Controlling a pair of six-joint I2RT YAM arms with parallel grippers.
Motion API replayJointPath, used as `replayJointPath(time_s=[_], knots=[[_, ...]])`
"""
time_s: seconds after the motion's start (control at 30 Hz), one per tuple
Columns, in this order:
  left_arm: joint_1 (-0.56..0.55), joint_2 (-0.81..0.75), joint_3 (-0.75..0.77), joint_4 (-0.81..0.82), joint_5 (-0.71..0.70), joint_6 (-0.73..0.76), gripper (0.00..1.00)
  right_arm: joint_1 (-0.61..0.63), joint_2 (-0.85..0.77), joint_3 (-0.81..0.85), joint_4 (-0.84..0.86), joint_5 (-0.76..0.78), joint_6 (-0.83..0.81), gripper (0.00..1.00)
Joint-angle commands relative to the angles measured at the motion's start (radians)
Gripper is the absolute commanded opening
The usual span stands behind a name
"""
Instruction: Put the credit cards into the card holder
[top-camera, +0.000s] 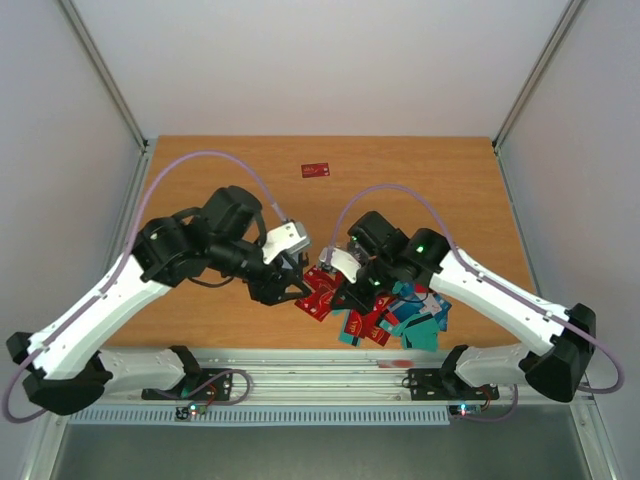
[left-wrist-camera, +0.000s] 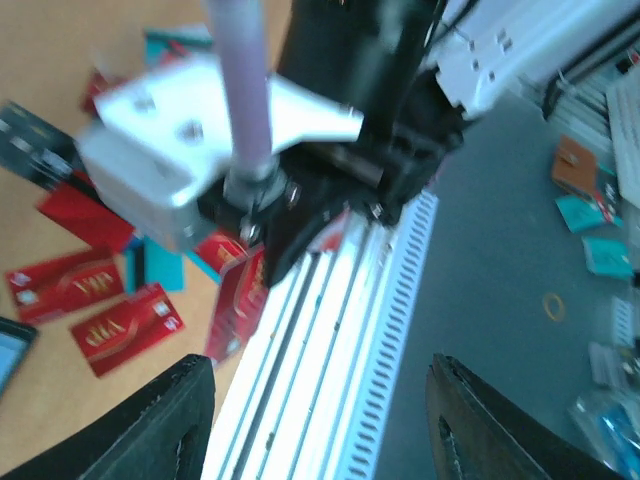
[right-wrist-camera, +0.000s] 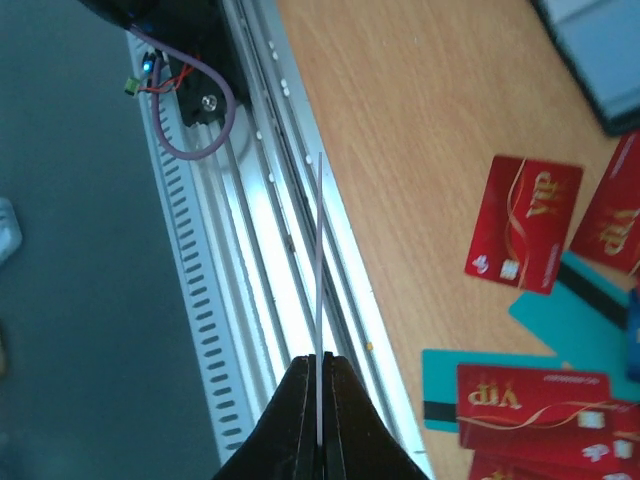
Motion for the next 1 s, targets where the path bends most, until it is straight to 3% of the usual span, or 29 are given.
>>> replayJointPath(time_s=[0.0, 0.2, 0.47, 0.97], knots=[[0.003, 0.055, -0.02, -0.111, 0.161, 0.035, 0.6, -0.036, -0.05, 0.042, -0.012, -0.028, -0.232, 0.01], [0.003, 0.012, -0.12, 0.022, 0.151, 0.015, 0.57, -0.049, -0.046, 0.079, -0.06, -0.069, -0.341, 0.01], [0.003, 0.005, -0.185, 0.099, 0.177, 0.099, 0.44, -0.052, -0.024, 0.177, -0.124, -0.178, -0.444, 0.01], [0.003, -0.098, -0.316, 0.327, 0.182, 0.105, 0.29, -0.052, 0.03, 0.246, -0.202, -0.296, -0.466, 0.01]])
